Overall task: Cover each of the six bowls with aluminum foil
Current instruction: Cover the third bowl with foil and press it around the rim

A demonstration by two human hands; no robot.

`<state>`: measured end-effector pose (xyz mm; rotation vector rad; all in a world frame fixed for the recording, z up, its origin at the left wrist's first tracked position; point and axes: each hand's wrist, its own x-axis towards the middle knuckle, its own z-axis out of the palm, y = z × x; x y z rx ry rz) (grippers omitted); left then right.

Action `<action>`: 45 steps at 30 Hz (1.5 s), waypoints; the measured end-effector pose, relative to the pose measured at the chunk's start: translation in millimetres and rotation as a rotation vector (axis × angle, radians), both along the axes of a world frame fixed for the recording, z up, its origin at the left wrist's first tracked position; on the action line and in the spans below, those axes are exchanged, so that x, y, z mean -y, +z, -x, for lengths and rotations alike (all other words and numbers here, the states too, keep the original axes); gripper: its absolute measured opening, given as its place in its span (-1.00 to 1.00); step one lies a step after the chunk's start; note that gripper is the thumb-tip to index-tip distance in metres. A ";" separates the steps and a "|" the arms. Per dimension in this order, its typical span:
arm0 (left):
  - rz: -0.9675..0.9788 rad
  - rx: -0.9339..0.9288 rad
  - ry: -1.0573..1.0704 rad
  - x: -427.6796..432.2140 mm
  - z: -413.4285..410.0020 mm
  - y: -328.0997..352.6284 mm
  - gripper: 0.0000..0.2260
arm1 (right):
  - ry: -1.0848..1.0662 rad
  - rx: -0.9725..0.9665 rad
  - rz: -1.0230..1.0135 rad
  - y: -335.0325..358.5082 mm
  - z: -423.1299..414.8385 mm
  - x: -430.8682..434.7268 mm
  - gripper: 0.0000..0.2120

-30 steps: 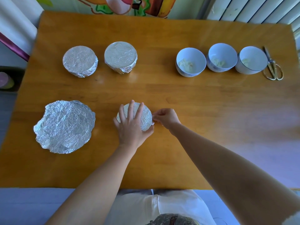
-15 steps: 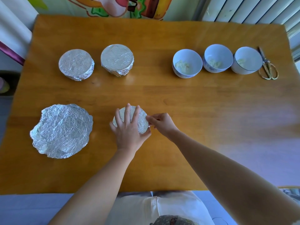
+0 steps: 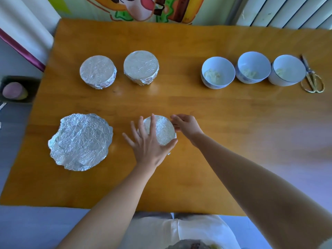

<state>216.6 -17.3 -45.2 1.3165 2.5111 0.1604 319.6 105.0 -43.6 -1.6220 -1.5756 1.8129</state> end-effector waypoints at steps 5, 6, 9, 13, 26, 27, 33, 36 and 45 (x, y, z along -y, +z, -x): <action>-0.043 0.029 -0.057 0.9 3.3 -6.3 0.04 | -0.042 -0.120 0.121 -4.6 -14.5 14.8 -0.78; -0.064 0.007 -0.059 0.5 3.1 -7.4 0.03 | -0.013 -0.109 0.108 -5.2 -14.0 18.5 -0.80; -0.093 -0.026 -0.025 -1.1 0.4 -8.9 0.00 | 0.007 -0.099 0.084 -7.6 -10.7 23.6 -0.82; -0.050 -0.032 -0.002 -0.9 -0.9 -7.5 0.03 | 0.040 -0.147 0.134 -1.4 -10.9 17.1 -0.70; -0.007 -0.125 -0.264 -8.4 9.9 -10.0 -0.14 | 0.096 0.058 -0.142 -23.8 -24.7 19.9 -0.84; -0.016 -0.127 -0.262 -8.3 9.7 -10.3 -0.15 | 0.091 0.069 -0.158 -24.1 -24.6 19.0 -0.87; -0.034 -0.133 -0.266 -8.7 8.7 -10.3 -0.19 | 0.115 0.127 -0.294 -22.1 -24.5 19.2 -0.90; -0.036 -0.142 -0.264 -8.1 8.7 -10.4 -0.20 | 0.088 0.153 -0.364 -23.7 -22.7 24.4 -0.89; -0.036 -0.127 -0.234 -9.9 4.7 -13.9 -0.23 | 0.010 -0.012 -0.176 -32.5 -30.7 43.5 -0.73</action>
